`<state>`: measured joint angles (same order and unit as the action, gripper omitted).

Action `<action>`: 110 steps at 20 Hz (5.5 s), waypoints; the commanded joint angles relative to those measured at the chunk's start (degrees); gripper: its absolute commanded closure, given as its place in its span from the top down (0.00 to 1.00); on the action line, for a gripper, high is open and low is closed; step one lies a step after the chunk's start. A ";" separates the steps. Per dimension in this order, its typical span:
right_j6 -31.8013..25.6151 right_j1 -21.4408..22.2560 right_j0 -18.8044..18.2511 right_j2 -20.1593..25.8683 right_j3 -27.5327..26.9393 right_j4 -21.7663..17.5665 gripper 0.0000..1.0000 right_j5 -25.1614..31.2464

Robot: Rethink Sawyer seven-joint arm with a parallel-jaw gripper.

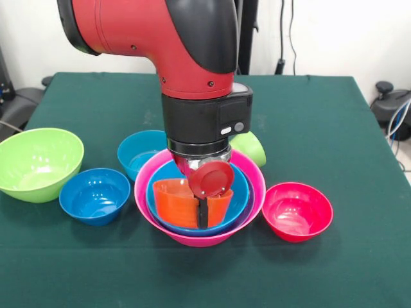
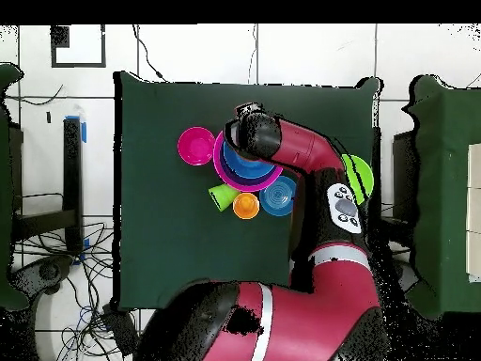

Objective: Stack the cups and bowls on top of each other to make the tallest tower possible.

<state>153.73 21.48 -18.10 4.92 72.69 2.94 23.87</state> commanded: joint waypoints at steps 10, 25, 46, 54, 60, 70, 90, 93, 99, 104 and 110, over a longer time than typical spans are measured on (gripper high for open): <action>-8.28 2.79 -0.85 5.58 5.31 -3.57 0.00 8.28; -6.32 4.95 0.85 3.13 6.67 -5.56 1.00 8.21; -4.32 6.55 -1.09 6.58 12.95 -2.51 1.00 8.43; -3.60 8.68 -1.06 6.54 17.33 -2.65 1.00 7.09; -3.39 10.38 -1.45 6.74 20.22 -2.33 1.00 7.22; -5.88 10.95 -0.35 1.96 14.41 -6.28 1.00 9.62; -4.07 2.25 0.60 1.03 0.84 -12.28 1.00 0.71; -8.79 2.46 0.07 1.79 -1.06 -15.07 1.00 2.88; -26.21 11.01 -5.15 10.36 4.39 -19.37 1.00 12.19; -35.40 15.97 -8.53 15.91 8.46 -21.60 1.00 14.65; -47.46 19.24 -13.27 23.62 13.96 -25.14 1.00 11.27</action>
<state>132.63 37.45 -28.94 16.24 77.17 -16.15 31.74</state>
